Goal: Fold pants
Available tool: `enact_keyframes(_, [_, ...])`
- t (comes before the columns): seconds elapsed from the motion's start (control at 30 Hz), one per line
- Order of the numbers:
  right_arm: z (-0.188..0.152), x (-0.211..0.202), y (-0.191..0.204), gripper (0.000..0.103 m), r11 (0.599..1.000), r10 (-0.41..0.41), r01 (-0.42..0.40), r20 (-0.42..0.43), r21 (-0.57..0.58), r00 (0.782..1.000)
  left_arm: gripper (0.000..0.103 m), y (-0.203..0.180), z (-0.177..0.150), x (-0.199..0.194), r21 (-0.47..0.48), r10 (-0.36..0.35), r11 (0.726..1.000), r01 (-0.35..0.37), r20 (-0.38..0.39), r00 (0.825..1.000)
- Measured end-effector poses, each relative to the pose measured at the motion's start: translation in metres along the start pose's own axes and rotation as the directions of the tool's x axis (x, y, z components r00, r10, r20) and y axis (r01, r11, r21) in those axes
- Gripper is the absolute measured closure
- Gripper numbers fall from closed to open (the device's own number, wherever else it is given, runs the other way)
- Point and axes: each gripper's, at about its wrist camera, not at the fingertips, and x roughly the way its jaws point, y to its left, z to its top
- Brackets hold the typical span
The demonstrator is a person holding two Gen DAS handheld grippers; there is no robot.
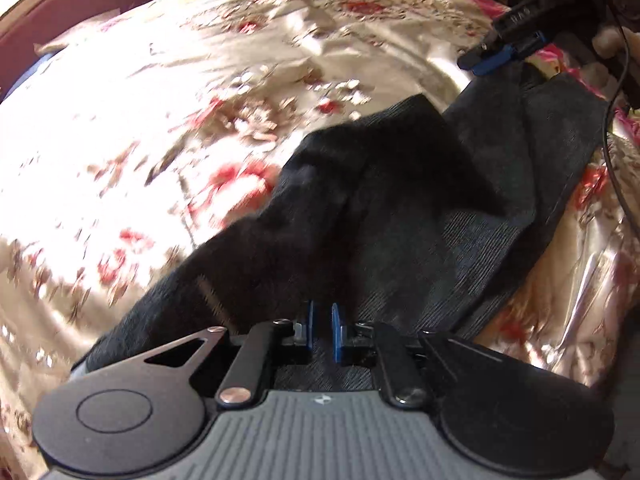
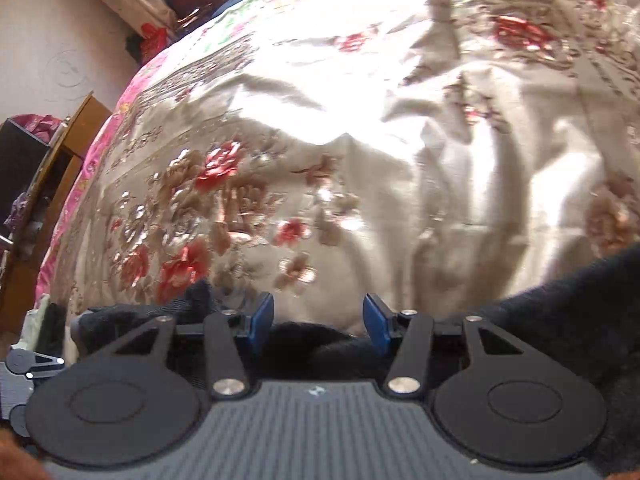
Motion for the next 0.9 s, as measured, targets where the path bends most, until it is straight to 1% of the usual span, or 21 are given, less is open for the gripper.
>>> enact_keyframes(0.07, [-0.018,-0.024,-0.045,0.051,0.993,-0.087,0.085,0.014,0.082,0.996,0.076,-0.032,0.026,0.010,0.030,-0.041,0.999,0.040,0.035,0.999])
enact_keyframes(0.13, [-0.030,-0.036,-0.083,0.051,0.982,-0.143,0.139,0.023,0.127,0.990,0.073,-0.070,0.048,0.025,0.042,-0.095,0.995,0.093,0.037,0.995])
enact_keyframes(0.17, [-0.034,-0.040,-0.101,0.051,0.978,-0.151,0.146,0.024,0.146,0.988,0.072,-0.090,0.056,0.032,0.053,-0.111,0.993,0.109,0.037,0.993])
enact_keyframes(0.23, [-0.037,-0.043,-0.131,0.051,0.972,-0.143,0.135,0.028,0.192,0.989,0.071,-0.127,0.070,0.042,0.091,-0.134,0.987,0.131,0.036,0.990])
enact_keyframes(0.27, [-0.038,-0.044,-0.143,0.051,0.970,-0.137,0.125,0.041,0.210,0.990,0.068,-0.146,0.078,0.047,0.114,-0.142,0.984,0.137,0.038,0.989])
enact_keyframes(0.33, [-0.037,-0.049,-0.163,0.051,0.960,-0.137,0.109,0.093,0.257,0.986,0.067,-0.175,0.090,0.058,0.155,-0.146,0.978,0.138,0.041,0.988])
enact_keyframes(0.4, [-0.036,-0.054,-0.180,0.051,0.940,-0.147,0.090,0.152,0.330,0.977,0.063,-0.197,0.101,0.067,0.182,-0.153,0.973,0.141,0.055,0.987])
enact_keyframes(0.47, [-0.031,-0.056,-0.193,0.051,0.920,-0.181,0.095,0.196,0.379,0.964,0.057,-0.208,0.108,0.073,0.203,-0.169,0.967,0.152,0.070,0.983])
enact_keyframes(0.5, [-0.027,-0.056,-0.198,0.051,0.912,-0.204,0.107,0.212,0.396,0.956,0.056,-0.212,0.112,0.078,0.224,-0.171,0.963,0.150,0.076,0.982])
enact_keyframes(0.57, [-0.019,-0.052,-0.206,0.051,0.903,-0.219,0.104,0.238,0.418,0.946,0.056,-0.222,0.116,0.090,0.262,-0.165,0.955,0.137,0.085,0.983])
enact_keyframes(0.63, [-0.010,-0.046,-0.211,0.051,0.895,-0.225,0.099,0.248,0.435,0.942,0.056,-0.225,0.116,0.097,0.267,-0.172,0.953,0.145,0.080,0.982])
enact_keyframes(0.7, [-0.001,-0.037,-0.215,0.051,0.886,-0.245,0.115,0.242,0.449,0.939,0.056,-0.226,0.114,0.101,0.268,-0.157,0.955,0.128,0.089,0.983])
enact_keyframes(0.83, [0.012,-0.029,-0.221,0.050,0.875,-0.276,0.143,0.234,0.462,0.932,0.055,-0.222,0.114,0.110,0.229,-0.165,0.963,0.139,0.099,0.981])
enact_keyframes(0.87, [0.015,-0.028,-0.221,0.052,0.876,-0.285,0.153,0.233,0.458,0.930,0.055,-0.222,0.114,0.112,0.221,-0.166,0.965,0.141,0.100,0.981])
enact_keyframes(0.9, [0.019,-0.027,-0.220,0.065,0.878,-0.296,0.169,0.231,0.448,0.927,0.055,-0.222,0.114,0.115,0.214,-0.165,0.967,0.140,0.101,0.981])
